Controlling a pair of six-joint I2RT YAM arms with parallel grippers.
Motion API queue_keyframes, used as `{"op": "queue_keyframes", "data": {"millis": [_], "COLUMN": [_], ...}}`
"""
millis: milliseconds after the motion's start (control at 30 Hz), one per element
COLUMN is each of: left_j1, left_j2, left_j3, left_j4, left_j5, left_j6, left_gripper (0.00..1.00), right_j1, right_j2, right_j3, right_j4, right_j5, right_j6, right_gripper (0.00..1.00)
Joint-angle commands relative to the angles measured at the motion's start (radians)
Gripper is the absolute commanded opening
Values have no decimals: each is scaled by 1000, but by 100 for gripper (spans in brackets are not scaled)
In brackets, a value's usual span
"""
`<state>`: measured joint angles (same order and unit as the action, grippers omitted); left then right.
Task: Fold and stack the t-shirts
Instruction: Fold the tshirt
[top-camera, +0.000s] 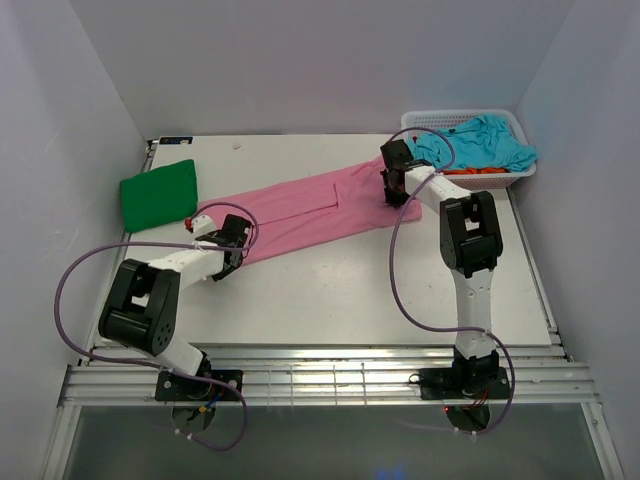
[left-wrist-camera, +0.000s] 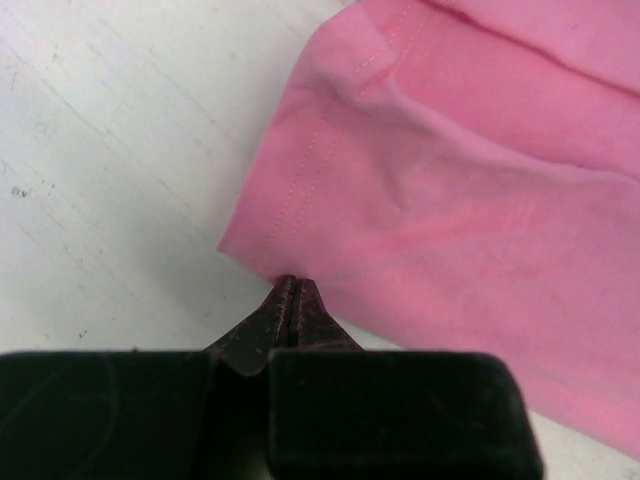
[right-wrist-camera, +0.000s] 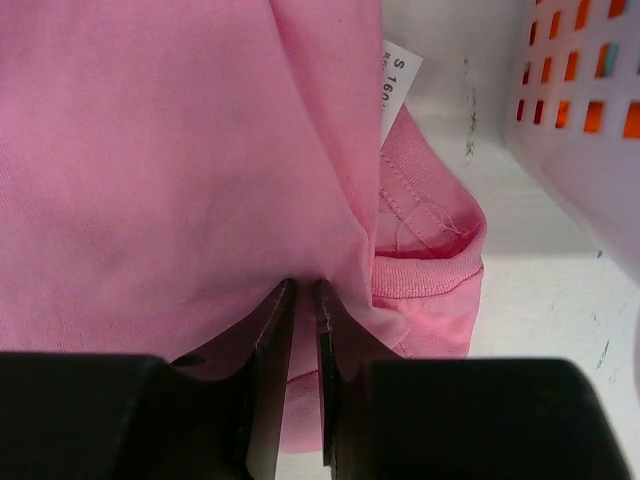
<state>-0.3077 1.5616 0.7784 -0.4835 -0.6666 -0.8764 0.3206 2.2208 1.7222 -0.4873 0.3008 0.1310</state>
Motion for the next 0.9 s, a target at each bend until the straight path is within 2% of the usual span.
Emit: {"op": "queue_keyframes", "data": {"millis": [0,267,400,600,733,867], "left_j1": [-16,-22,-28,-31,-30,-30], "left_j2": [-58,-72,-130,-176,-88,114], "left_j3": [-42,8,36,88,156,245], "left_j4": [-18,-4,-4,-3,-4,-23], "left_j5": [19,-14,-11,-70,-129,-134], "left_j6": [-45,2,7,31,62,94], "left_gripper": [0,0,0,0,0,0], "right_j1": [-9,-11,-11,-28,-34,-40], "right_j2": [72,96,92,181,232,255], "right_j3": [36,57,65,259,326,362], "right_j4": [-49,-50,-17,-109,-140,-145], "right_j5": [-55,-52,-42,-77,-118,-155], "right_j6": [-10,-19,-39,-45,-41,-36], "right_gripper": [21,21,21,22,23,24]}}
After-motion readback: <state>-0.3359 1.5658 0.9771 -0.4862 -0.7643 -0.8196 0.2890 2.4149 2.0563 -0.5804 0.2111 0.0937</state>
